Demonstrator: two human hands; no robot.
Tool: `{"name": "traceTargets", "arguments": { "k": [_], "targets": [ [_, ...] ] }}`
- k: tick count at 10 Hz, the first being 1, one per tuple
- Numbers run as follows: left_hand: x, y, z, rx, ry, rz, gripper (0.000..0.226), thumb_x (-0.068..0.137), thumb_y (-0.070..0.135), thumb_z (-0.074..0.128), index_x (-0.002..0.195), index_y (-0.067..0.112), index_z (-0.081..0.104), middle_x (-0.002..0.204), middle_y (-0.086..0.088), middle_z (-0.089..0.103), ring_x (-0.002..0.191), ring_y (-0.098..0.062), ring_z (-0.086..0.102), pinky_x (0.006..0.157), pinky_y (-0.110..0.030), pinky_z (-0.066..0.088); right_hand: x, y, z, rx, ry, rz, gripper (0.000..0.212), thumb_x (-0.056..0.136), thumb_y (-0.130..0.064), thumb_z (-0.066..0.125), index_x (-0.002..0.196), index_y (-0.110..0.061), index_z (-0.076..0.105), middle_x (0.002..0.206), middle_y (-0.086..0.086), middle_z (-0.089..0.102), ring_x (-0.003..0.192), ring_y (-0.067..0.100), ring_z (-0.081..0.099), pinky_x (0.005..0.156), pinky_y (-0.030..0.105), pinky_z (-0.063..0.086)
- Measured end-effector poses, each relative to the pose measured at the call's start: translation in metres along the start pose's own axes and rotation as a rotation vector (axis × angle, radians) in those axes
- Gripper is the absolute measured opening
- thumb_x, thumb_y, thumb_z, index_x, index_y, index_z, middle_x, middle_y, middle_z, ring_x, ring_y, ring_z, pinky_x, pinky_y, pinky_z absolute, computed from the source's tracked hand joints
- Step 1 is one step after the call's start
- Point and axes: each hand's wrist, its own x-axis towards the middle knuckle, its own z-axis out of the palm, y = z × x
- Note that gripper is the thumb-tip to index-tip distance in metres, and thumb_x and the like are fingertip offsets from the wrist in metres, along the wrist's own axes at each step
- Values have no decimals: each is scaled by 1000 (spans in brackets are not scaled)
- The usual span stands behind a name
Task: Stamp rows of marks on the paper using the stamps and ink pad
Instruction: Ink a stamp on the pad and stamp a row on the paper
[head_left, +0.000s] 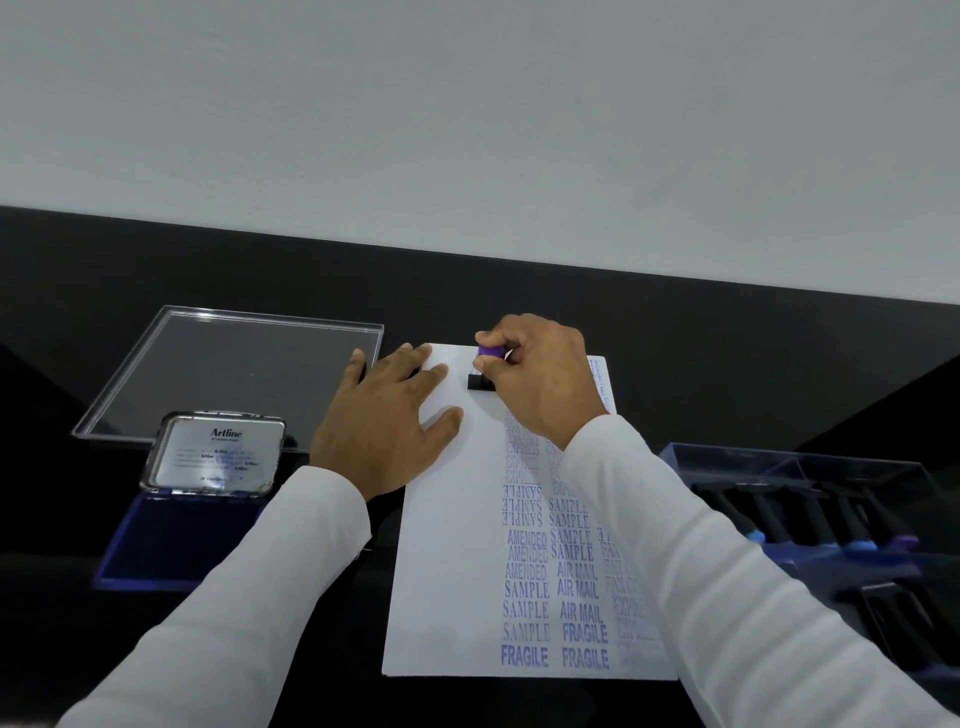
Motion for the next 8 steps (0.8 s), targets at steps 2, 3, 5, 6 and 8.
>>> {"name": "traceTargets", "arguments": {
  "k": [2,3,5,6,8],
  "targets": [
    [0,1,-2,-5,-11,-8,74,90,70,28,148,28,47,161,3,35,150,-21,28,124,-55,7,-3,0,0,4,11,5,14,88,-24,74,101,-20,74,101,-7,68,82,9,60,79,15,44],
    [-1,1,-2,-7,-8,-9,74,90,70,29,148,28,47,161,3,35,150,-21,29,124,-55,7,-3,-2,-1,8,10,12,15,88,-24,74,102,-21,73,103,-7,68,83,9,61,80,16,45],
    [0,1,-2,-1,-16,-10,74,90,70,27,148,28,46,161,3,35,150,-21,28,125,-54,6,-6,0,1,0,4,19,15,88,-26,74,102,-22,72,103,-6,69,85,12,63,83,21,51],
    [0,1,-2,-2,-18,-10,74,90,70,28,148,28,46,161,3,35,150,-21,28,124,-55,6,-5,0,0,5,12,9,15,88,-26,74,102,-21,73,103,-5,69,85,12,63,85,23,53],
    [-1,2,-2,6,-27,-11,75,90,71,26,149,29,45,162,3,33,150,-21,27,125,-54,5,-3,-1,0,21,10,32,16,88,-26,74,104,-22,73,105,-6,68,86,11,61,86,22,51]
  ]
}}
